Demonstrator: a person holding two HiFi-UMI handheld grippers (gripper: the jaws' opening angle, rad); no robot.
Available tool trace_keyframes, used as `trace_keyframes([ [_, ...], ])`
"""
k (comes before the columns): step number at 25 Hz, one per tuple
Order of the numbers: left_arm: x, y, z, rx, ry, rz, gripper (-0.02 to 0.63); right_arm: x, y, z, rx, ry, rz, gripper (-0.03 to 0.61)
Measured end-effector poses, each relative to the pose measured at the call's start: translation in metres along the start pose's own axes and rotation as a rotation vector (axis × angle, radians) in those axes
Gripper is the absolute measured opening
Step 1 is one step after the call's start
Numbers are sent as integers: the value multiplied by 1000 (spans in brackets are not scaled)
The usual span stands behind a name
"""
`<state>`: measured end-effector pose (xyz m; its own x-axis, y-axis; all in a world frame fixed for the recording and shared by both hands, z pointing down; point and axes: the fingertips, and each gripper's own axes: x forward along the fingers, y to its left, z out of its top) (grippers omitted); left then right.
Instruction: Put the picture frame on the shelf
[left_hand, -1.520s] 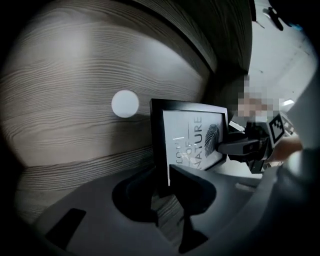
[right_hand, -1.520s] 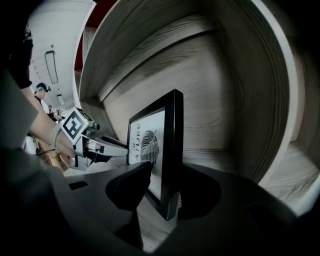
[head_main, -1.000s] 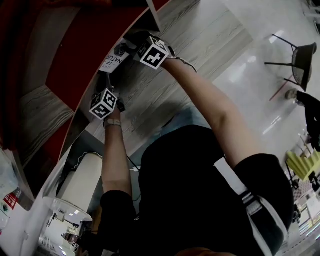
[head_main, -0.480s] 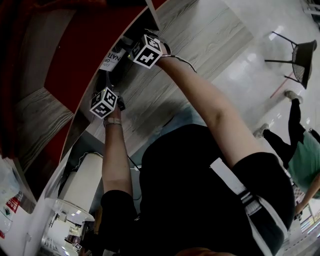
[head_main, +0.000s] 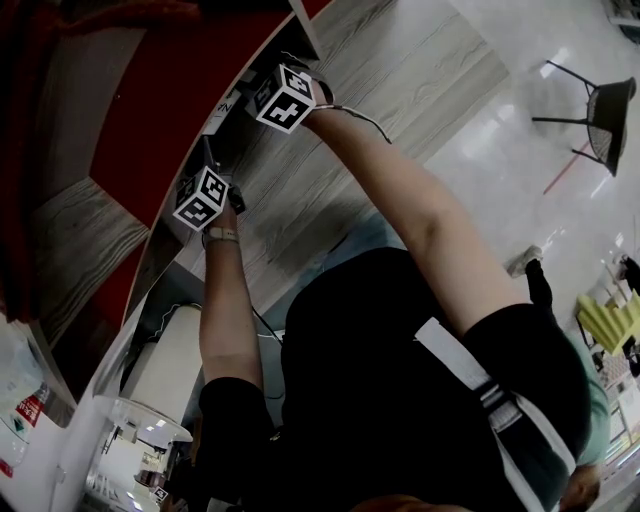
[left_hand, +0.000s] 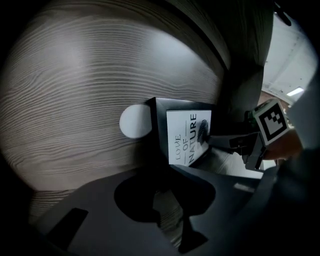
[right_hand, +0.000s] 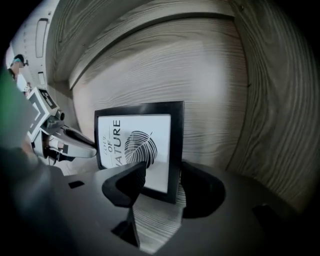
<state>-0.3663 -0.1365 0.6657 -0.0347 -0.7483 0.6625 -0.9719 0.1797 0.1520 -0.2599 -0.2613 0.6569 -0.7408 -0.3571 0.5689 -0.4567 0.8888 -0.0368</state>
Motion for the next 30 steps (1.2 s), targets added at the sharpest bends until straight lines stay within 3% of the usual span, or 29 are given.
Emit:
trace_keyframes([
  [12, -1, -1, 5, 22, -8, 8, 72, -1, 0, 5, 18, -22, -9, 227],
  [21, -24, -2, 4, 12, -18, 29, 72, -36, 3, -2, 55, -19, -49, 223],
  [27, -47, -14, -2, -3, -20, -7, 72, -70, 16, -11, 71, 3, -59, 170],
  [30, -64, -21, -7, -11, -18, -25, 41, -91, 25, -12, 97, 4, -58, 121],
])
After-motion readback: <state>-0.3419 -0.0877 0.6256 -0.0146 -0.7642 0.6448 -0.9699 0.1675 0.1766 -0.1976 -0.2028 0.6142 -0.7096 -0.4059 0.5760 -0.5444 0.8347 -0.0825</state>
